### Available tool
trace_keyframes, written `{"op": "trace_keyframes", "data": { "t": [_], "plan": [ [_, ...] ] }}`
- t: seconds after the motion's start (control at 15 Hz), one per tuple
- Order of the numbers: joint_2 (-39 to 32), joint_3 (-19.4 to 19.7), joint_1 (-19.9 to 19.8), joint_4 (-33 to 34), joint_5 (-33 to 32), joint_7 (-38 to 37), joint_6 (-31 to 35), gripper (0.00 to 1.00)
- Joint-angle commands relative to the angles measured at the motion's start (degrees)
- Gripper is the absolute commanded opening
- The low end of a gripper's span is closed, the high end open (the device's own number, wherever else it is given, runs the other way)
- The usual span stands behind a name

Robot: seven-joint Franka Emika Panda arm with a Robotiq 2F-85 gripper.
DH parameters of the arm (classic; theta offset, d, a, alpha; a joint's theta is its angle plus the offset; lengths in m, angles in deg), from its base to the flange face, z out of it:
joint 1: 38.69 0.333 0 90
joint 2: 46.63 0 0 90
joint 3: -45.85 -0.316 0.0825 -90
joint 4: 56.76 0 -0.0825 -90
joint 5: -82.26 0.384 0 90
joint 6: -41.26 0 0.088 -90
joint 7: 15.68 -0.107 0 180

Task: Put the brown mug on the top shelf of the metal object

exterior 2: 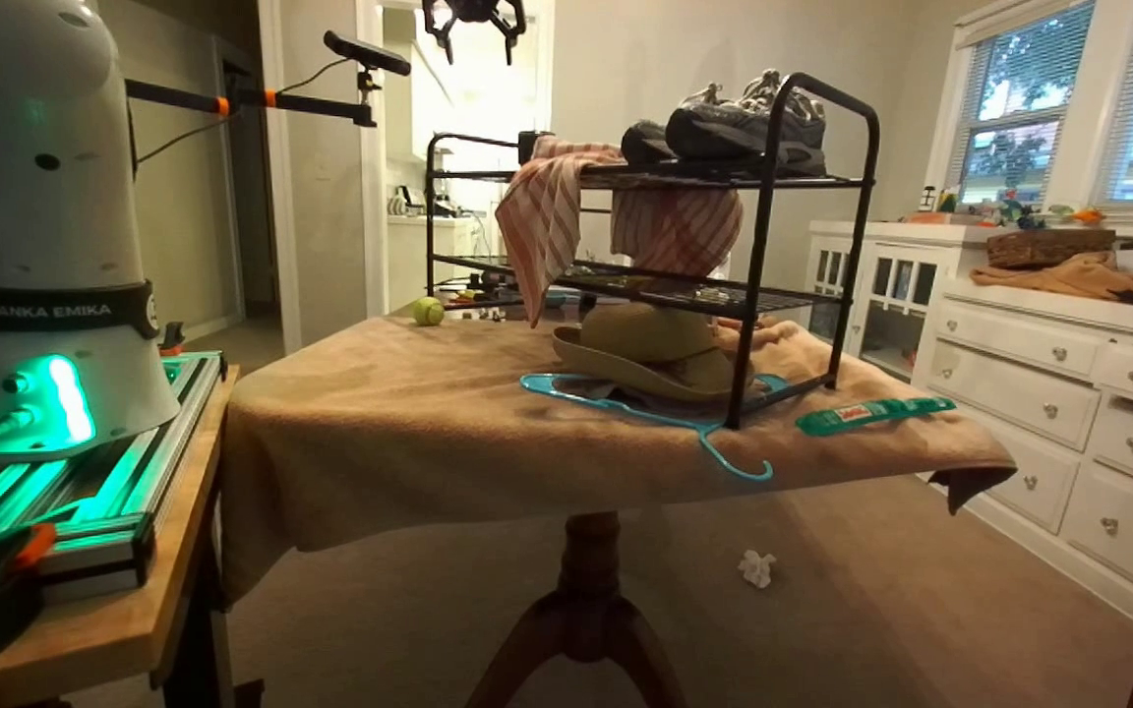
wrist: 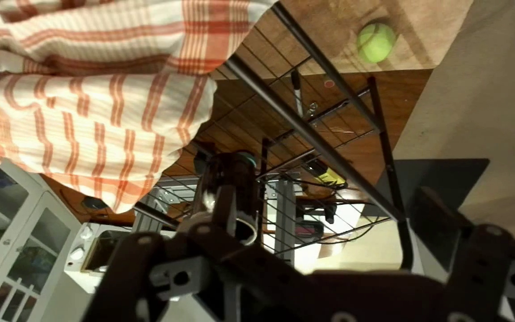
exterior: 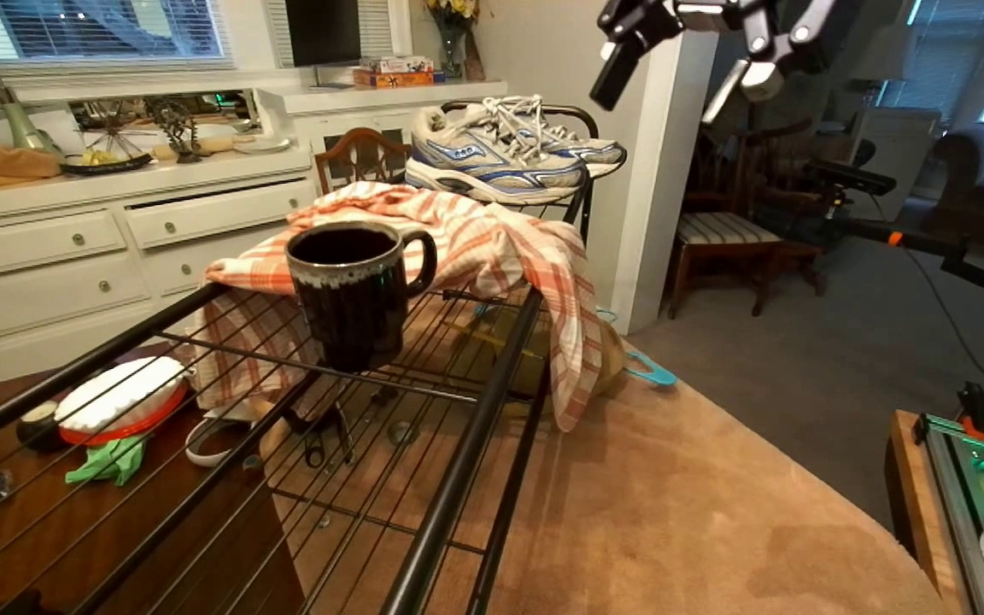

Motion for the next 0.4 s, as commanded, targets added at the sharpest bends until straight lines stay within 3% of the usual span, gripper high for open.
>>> {"op": "trace_keyframes", "data": {
  "t": [0.0,0.07,0.13,0.33],
  "plan": [
    [12.73,7.93,4.07,-13.29,6.03,13.01,-0.41,1.00],
    [15.59,10.04,4.27,-16.09,7.13,16.08,-0.61,1.00],
    [8.27,6.55,2.70,-8.96,4.19,10.35,-0.22,1.00],
    [14.03,9.99,3.26,-14.54,5.69,15.09,-0.36,1.00]
  ]
}}
